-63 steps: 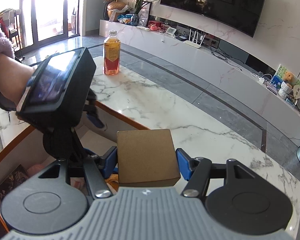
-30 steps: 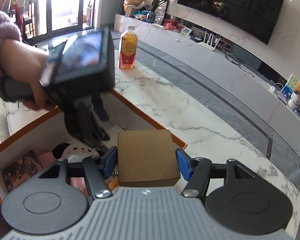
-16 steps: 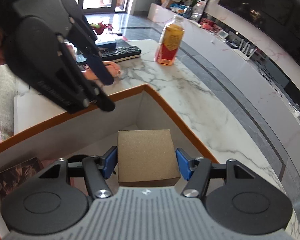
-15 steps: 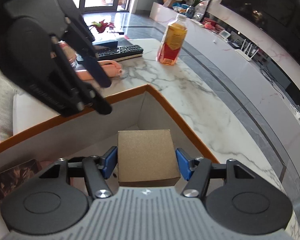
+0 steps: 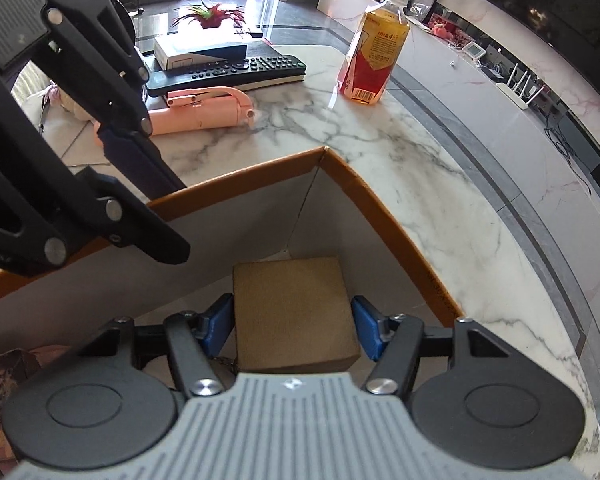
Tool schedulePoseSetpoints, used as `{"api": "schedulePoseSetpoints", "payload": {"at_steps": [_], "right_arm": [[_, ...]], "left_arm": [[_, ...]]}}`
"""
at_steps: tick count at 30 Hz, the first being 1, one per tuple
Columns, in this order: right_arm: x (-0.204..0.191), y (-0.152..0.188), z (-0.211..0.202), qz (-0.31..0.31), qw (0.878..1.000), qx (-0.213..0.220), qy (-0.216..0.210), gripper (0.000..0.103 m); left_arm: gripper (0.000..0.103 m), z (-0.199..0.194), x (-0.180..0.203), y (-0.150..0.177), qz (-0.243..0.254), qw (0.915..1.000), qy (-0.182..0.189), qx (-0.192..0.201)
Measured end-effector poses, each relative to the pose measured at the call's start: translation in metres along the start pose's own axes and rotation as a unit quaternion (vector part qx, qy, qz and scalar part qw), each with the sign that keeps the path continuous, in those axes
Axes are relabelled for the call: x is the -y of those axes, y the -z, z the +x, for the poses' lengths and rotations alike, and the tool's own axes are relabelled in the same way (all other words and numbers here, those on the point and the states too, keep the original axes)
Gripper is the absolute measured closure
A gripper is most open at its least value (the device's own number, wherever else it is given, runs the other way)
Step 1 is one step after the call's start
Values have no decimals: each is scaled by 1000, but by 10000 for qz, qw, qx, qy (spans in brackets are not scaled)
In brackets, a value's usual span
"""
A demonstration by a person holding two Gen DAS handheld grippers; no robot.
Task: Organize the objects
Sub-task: 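Lower the white box and brown box into the orange box and open both tools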
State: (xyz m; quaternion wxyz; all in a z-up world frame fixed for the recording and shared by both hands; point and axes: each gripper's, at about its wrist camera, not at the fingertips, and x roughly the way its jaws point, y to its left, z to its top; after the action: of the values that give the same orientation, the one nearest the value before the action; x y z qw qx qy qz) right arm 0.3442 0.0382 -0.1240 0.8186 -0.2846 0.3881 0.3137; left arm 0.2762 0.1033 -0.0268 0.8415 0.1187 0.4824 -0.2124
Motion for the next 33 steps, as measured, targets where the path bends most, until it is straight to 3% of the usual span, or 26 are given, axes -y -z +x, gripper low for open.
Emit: {"api": "schedulePoseSetpoints", "payload": {"at_steps": [4,12,14,16,28,33], "right_arm": [[6,0,-2,178,9998,-38,-78,24],[12,15,2,235,9984,-501,-81,18],[17,17,3,428,9975,-521,-229,25],[21,20,7,649,9954,-564,-417,40],[7,9,-14,-146,9992,24,-371,43],[-9,0,-6,-1061,9935,1,-416,43]], "left_arm": [[82,-1,1,1,5,10000,-25,-16],[82,-2,5,3,3,9999,-104,-58],[82,-3,5,3,0,9999,-114,-67],[83,-2,4,3,-4,9999,-118,-77],[83,-3,4,3,4,9999,-138,-83],[83,-3,2,3,-23,9999,-136,-88]]}}
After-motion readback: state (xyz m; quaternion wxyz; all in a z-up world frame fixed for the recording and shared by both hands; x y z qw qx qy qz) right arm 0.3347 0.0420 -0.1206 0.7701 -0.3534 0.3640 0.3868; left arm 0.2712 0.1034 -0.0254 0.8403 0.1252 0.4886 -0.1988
